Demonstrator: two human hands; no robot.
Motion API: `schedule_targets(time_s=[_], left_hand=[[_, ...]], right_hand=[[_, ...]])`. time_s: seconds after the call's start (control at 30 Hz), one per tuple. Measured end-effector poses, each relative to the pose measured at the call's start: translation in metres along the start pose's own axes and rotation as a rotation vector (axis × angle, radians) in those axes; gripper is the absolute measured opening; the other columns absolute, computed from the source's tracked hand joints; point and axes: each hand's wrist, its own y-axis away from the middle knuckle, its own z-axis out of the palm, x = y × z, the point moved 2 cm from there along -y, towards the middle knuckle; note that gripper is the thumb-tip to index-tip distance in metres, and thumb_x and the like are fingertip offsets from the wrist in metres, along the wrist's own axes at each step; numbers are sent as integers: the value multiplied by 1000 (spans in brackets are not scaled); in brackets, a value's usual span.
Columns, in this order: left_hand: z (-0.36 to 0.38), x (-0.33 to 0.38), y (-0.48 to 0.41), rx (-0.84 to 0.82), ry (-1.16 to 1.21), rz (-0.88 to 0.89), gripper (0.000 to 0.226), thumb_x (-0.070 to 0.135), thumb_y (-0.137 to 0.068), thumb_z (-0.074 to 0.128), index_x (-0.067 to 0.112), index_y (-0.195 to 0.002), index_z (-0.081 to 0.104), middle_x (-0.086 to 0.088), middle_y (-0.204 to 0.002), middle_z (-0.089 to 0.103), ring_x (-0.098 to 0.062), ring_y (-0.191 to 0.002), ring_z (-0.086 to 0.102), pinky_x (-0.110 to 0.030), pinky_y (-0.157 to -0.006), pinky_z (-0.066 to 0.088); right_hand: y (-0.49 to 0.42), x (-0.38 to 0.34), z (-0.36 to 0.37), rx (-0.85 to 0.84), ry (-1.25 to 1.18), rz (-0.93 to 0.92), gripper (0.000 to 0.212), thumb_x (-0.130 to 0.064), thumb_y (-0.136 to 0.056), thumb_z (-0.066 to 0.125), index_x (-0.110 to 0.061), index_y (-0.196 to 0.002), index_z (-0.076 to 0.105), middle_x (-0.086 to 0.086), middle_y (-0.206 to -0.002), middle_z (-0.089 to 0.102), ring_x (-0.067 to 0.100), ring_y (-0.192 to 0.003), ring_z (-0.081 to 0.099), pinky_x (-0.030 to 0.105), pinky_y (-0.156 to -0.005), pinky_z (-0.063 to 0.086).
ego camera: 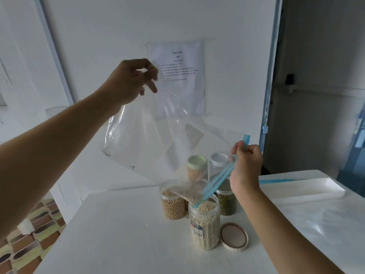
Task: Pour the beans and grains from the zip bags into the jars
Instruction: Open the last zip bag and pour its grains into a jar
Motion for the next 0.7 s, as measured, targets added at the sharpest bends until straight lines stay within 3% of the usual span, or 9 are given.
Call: schedule_targets(time_s=[0.07,0.17,0.23,0.33,0.4,0.47,0.57,0.7], left_hand=[[1,-1,-2,18,3,-9,26,20,-103,59,24,-78,66,13,-70,69,-17,-73,68,-25,-62,45],[4,-1,-4,-17,-4,-14,31,25,-102,60,31,-73,68,9,-73,71,-45,-83,67,-33,-67,44],[6,-2,-4,-23,-23,-29,31,29,-101,59,33,-71,68,7,-74,72,-50,-90,66,-36,-71,45],[8,0,-4,-46,-83,-23,25,39,-100,54,34,-77,64,5,-75,73,-36,-82,72,-45,-82,55],[11,3,0,-94,-161,-1,21,45,-102,48,32,-88,57,3,-77,74,-24,-77,75,-43,-86,57],[14,6,5,-134,-266,10,23,49,-107,39,29,-100,48,0,-80,74,-15,-71,74,-33,-80,53],[18,9,11,-186,-352,30,30,56,-105,34,26,-108,40,-7,-80,68,-18,-62,64,-29,-68,49],[14,0,20,-337,-314,20,64,60,-83,59,20,-127,35,-5,-75,50,-12,-63,40,-21,-62,40]], right_hand=[[-1,0,1,-17,0,6,22,-19,-105,54,-16,-84,47,-1,-75,61,14,-71,50,35,-78,46],[-3,1,0,2,5,24,22,-19,-106,54,-16,-84,47,-1,-75,61,13,-72,51,36,-78,46],[-3,3,-1,9,-5,48,22,-19,-106,53,-16,-85,47,-1,-75,61,12,-71,51,36,-78,45],[-5,6,-4,22,-13,84,19,-23,-106,52,-18,-88,49,-3,-74,62,12,-73,53,35,-79,47],[-7,7,-7,44,-48,121,17,-25,-107,52,-19,-91,51,-7,-72,64,13,-74,57,34,-79,49],[-7,8,-10,60,-64,142,15,-26,-107,51,-20,-93,51,-8,-70,64,13,-75,59,33,-78,50],[-6,13,-12,68,-65,154,15,-27,-108,49,-21,-94,49,-9,-65,64,14,-76,58,32,-77,50],[-6,15,-12,66,-101,168,17,-25,-108,50,-20,-92,48,-8,-64,63,13,-71,56,32,-72,46]])
